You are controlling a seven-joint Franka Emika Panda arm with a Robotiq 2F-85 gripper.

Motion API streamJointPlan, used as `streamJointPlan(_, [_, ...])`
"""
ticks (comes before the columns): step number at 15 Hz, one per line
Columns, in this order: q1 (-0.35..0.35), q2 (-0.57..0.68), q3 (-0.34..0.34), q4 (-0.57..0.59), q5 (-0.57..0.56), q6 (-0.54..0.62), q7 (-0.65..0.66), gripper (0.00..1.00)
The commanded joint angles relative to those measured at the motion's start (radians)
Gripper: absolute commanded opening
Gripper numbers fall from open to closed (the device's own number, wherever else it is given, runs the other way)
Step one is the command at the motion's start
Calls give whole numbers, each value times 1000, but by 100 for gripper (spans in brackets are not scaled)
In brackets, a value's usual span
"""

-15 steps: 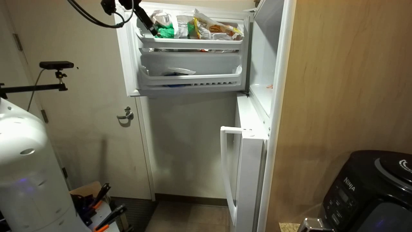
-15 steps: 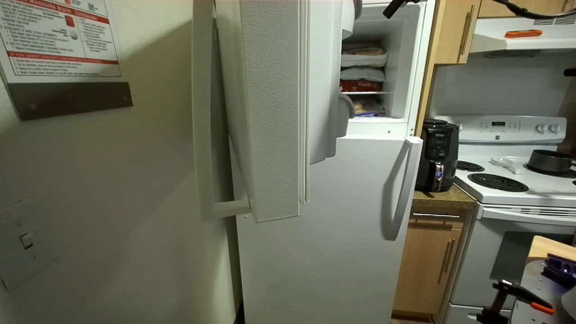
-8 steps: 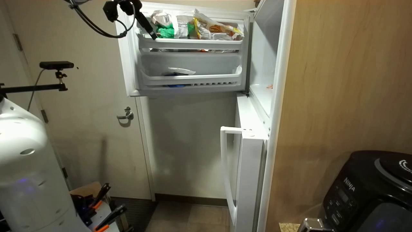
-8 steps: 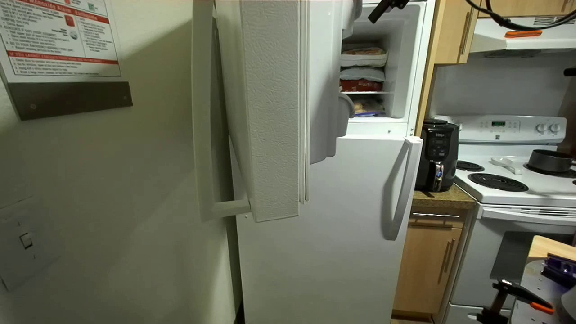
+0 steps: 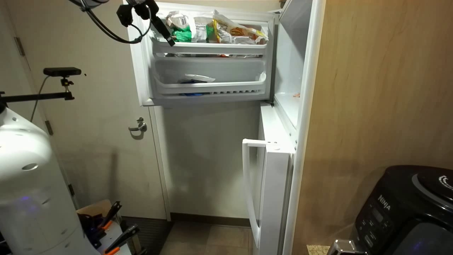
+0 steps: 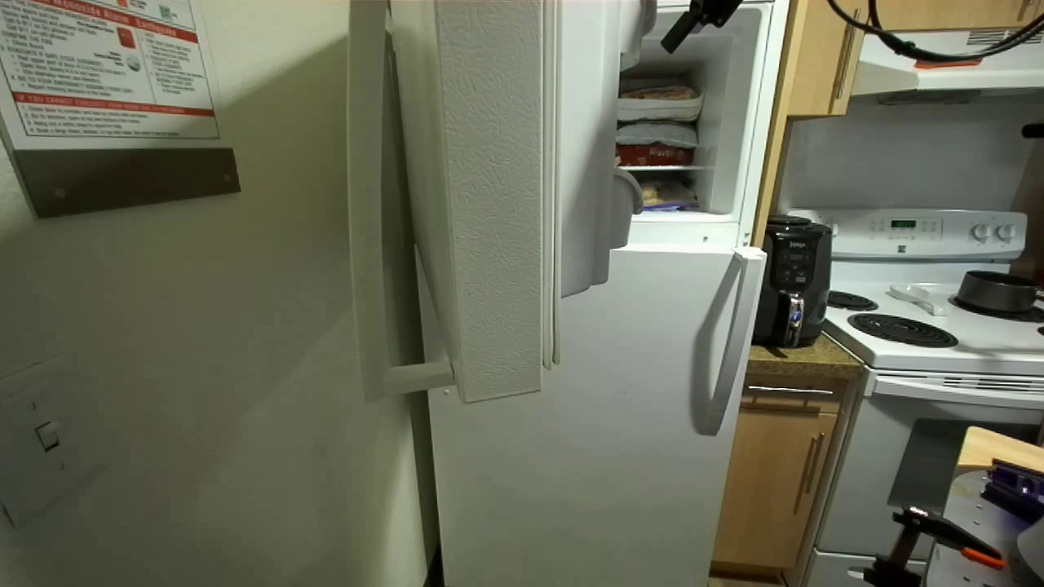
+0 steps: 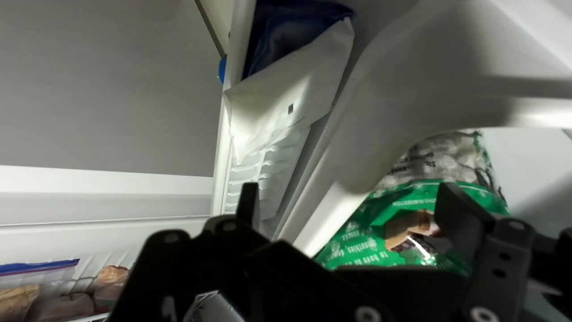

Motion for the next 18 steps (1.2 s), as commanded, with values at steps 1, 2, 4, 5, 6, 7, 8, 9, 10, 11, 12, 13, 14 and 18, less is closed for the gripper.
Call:
streamJointPlan(1, [6,-3,-8,1,-29,-37,23,100])
streamJointPlan(2, [7,-5,-10,-3,-29,-47,21,100])
streamJointPlan(4, [11,-13,-13,-17,-29,-63,18,100])
streamJointPlan(5, [11,-16,-14,-24,-30,-70,18,100])
streamJointPlan(6, [12,-18,-15,-30,-31,-76,17,100])
streamJointPlan(7, [12,-20,-17,-36,-32,-81,15,100])
streamJointPlan(8, [13,-22,-18,-43,-33,-86,12,100])
streamJointPlan(9, [13,-25,-21,-51,-34,-88,10,100])
streamJointPlan(10, [13,-28,-23,-56,-35,-86,8,100])
streamJointPlan(11, [12,-31,-26,-64,-38,-85,4,100])
streamJointPlan(12, [10,-34,-30,-69,-42,-87,2,100])
streamJointPlan(13, [8,-36,-35,-73,-47,-89,-1,100])
streamJointPlan(14, [5,-38,-41,-76,-54,-93,-3,100])
streamJointPlan(18, [-9,-42,-76,-88,-78,-103,-15,100])
